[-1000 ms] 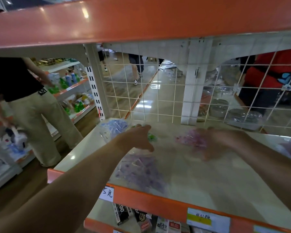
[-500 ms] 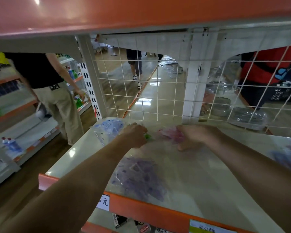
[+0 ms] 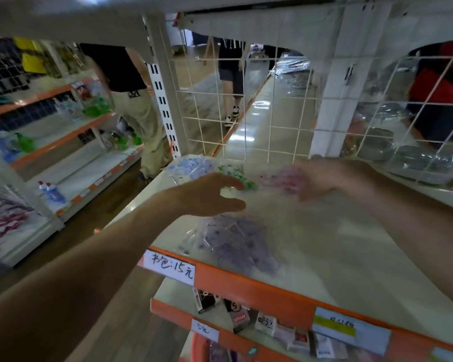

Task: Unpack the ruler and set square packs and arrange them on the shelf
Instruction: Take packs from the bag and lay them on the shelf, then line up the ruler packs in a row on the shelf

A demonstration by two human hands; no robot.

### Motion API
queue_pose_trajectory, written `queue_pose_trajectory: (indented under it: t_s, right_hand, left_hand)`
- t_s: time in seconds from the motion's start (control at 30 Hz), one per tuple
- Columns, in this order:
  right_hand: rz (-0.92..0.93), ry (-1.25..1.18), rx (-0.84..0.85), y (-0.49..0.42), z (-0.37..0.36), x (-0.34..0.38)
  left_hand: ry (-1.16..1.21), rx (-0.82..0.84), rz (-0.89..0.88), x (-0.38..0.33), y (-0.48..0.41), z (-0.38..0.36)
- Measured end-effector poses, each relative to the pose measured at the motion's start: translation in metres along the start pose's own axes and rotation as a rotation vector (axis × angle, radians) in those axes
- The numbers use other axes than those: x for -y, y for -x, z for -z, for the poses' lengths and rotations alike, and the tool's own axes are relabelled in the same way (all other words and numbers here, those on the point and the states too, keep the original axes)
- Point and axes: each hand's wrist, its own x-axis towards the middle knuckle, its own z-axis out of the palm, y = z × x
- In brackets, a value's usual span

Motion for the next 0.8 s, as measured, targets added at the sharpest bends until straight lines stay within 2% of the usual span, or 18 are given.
queue_pose_trajectory:
  t_s: [0.07,0.13,0.17,0.27,0.3,0.4,0.53,0.7,0.8]
  right_hand:
    - [0.022,0.022,-0.038,0.021,0.011,0.013]
    - [0.063,-0.076,-0.062,0.045,0.018,0.029]
    - [0.078,-0.149,-0.034,0.059,0.018,0.037]
    - [0.039,-0.311,0.196,0.091,0.011,0.063]
    - [0.027,-0.304,0.201,0.097,0.006,0.073]
    - [0.009,-0.251,0.126,0.105,-0.002,0.104]
    - [-0.039,-0.320,0.065,0.106,-0.004,0.129]
    - [-0.099,-0.345,-0.025,0.128,0.002,0.114]
    - [-0.157,-0.344,-0.069,0.148,0.000,0.086]
  left_hand:
    - [-0.016,0.102,-0.022,-0.010,0.005,-0.013]
    - [-0.080,0.166,-0.045,-0.019,0.006,-0.028]
    - [-0.137,0.191,-0.055,-0.021,0.005,-0.034]
    - [-0.276,0.249,-0.102,-0.026,0.005,-0.040]
    - [-0.273,0.254,-0.106,-0.026,0.005,-0.039]
    - [-0.341,0.222,-0.161,-0.023,0.009,-0.036]
    - [-0.363,0.239,-0.181,-0.011,0.012,-0.027]
    - [-0.338,0.187,-0.214,-0.026,0.011,-0.016]
    - [-0.316,0.129,-0.297,-0.051,0.005,-0.018]
